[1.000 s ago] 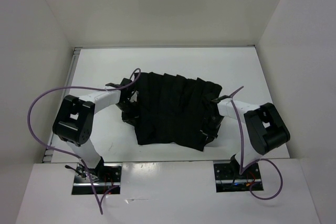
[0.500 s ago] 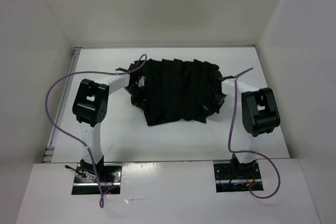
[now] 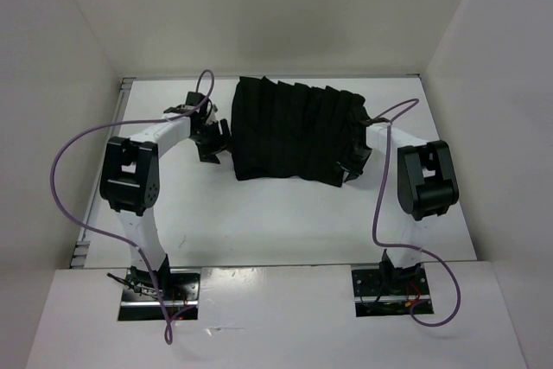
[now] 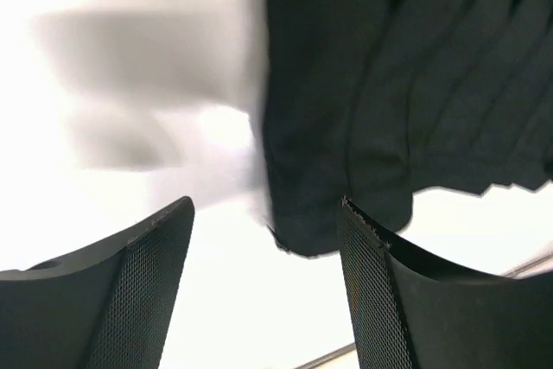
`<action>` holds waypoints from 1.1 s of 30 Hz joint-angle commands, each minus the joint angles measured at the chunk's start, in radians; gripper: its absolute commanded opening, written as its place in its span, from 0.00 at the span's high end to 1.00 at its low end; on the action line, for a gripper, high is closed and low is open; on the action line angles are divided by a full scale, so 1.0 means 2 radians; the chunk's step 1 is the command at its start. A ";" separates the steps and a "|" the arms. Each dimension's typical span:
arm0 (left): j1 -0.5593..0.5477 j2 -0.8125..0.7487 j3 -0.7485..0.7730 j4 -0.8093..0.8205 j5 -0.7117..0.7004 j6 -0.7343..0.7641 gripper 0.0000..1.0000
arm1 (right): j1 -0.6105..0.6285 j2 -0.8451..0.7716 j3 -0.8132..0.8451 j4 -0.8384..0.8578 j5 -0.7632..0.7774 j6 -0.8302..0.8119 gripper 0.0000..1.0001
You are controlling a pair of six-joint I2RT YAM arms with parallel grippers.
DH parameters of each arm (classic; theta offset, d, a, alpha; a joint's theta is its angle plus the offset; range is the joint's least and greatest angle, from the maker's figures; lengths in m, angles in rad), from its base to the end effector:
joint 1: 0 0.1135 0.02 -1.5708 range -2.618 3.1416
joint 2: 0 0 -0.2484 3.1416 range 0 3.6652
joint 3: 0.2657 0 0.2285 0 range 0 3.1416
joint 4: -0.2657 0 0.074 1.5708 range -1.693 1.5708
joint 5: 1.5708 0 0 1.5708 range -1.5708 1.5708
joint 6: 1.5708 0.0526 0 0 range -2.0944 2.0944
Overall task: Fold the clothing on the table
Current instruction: Flatten the skirt out
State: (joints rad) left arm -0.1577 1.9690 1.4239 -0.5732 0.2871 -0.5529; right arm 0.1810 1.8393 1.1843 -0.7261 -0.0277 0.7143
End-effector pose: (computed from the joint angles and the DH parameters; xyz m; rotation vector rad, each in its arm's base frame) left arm 0.3832 -0.0760 0.1675 -0.4511 2.7205 -0.5942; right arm 0.3157 0.0592 0.1420 0.7810 2.8741 0.1598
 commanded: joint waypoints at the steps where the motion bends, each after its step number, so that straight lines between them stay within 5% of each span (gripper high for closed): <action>1: -0.020 -0.032 -0.050 0.033 0.039 -0.031 0.25 | 0.000 -0.028 -0.005 0.007 0.008 -0.010 0.59; 10: -0.047 0.000 -0.078 0.056 0.044 -0.060 0.33 | 0.000 -0.028 -0.005 0.007 0.008 -0.014 0.58; 13: -0.047 0.000 -0.078 0.056 0.039 -0.065 0.51 | 0.000 -0.033 -0.005 0.007 0.008 -0.014 0.58; 18: -0.047 0.005 -0.084 0.047 0.022 -0.065 0.62 | -0.005 -0.043 -0.005 0.007 0.008 -0.014 0.58; 25: -0.047 -0.063 -0.091 0.026 0.028 -0.060 0.23 | -0.009 -0.048 -0.010 0.007 0.008 -0.014 0.58; 33: -0.024 -0.094 -0.118 0.025 0.008 -0.066 0.23 | -0.014 -0.048 -0.015 0.007 0.003 -0.014 0.58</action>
State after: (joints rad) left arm -0.2264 1.7744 1.1995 -0.5163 0.3271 -0.6846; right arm 0.1596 1.7977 1.1698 -0.7254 -0.0292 0.6937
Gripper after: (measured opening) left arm 0.786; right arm 0.418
